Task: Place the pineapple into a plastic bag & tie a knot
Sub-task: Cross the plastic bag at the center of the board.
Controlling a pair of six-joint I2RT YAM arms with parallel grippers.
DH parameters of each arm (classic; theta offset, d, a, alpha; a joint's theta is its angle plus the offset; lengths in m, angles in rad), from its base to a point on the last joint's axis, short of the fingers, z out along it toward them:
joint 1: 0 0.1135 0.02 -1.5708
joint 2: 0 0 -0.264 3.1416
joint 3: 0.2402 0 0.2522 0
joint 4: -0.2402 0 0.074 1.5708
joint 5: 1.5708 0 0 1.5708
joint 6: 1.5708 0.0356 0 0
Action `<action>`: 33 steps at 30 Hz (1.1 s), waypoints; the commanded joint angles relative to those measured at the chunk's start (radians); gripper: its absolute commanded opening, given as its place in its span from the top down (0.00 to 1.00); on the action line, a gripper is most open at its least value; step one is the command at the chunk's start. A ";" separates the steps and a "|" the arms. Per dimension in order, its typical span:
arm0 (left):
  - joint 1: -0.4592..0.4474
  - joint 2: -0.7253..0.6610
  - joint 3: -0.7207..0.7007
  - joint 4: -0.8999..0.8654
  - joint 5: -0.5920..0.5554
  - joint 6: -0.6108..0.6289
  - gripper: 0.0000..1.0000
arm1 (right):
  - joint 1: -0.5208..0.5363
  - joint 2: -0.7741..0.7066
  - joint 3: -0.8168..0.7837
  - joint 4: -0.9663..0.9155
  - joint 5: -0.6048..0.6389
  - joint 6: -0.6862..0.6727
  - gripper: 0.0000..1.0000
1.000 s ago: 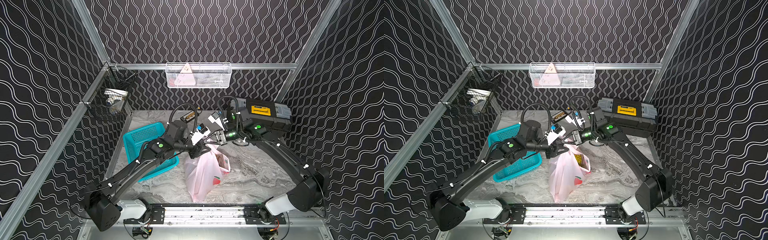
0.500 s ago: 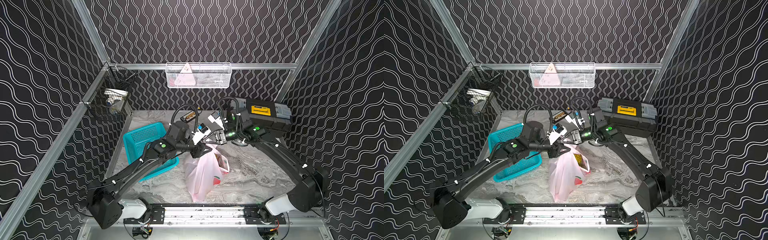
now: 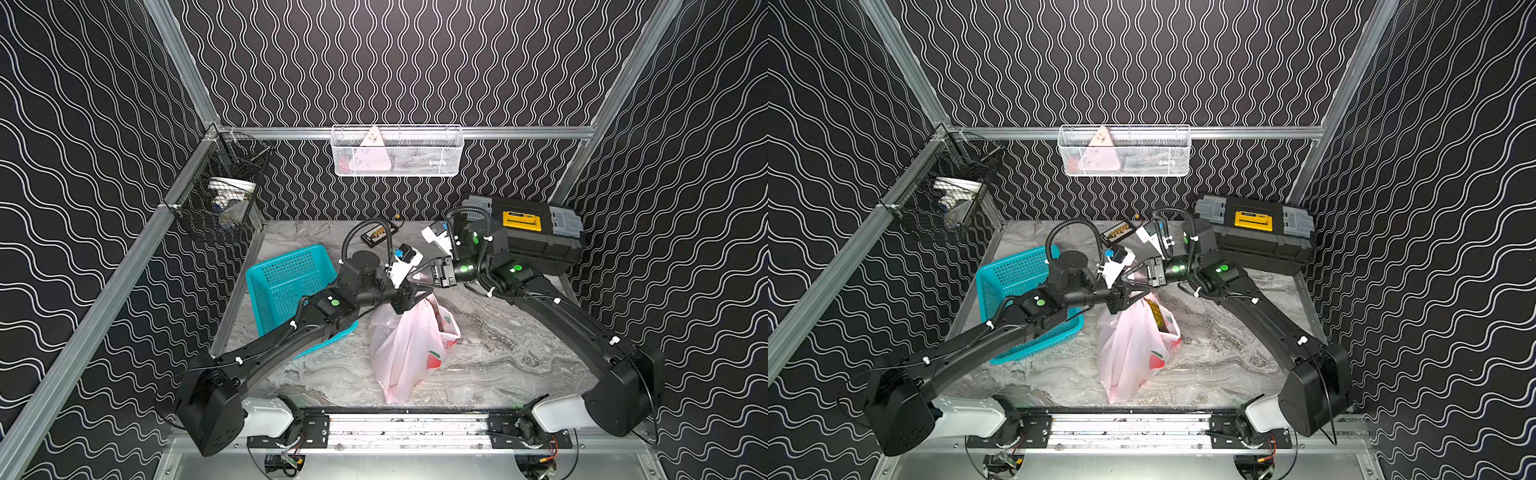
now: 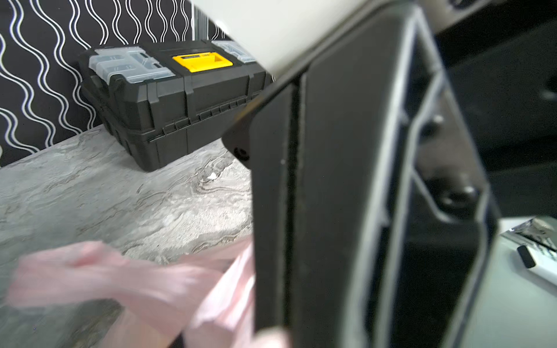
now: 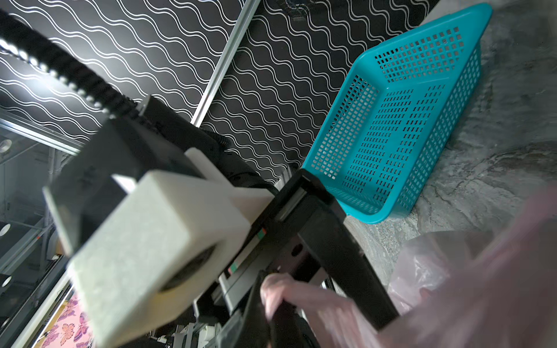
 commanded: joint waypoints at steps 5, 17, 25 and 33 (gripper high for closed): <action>-0.003 0.033 -0.021 0.282 -0.036 -0.124 0.94 | 0.009 -0.031 -0.031 0.019 -0.072 0.023 1.00; 0.025 0.141 0.235 -0.063 0.255 0.037 1.00 | -0.227 -0.191 0.050 -0.108 0.179 0.108 0.39; 0.052 0.156 0.394 -0.393 0.380 0.171 1.00 | -0.264 -0.185 0.062 -0.199 0.270 0.095 0.29; 0.058 0.164 0.408 -0.474 0.369 0.218 1.00 | -0.262 -0.150 -0.032 -0.001 0.151 0.219 0.25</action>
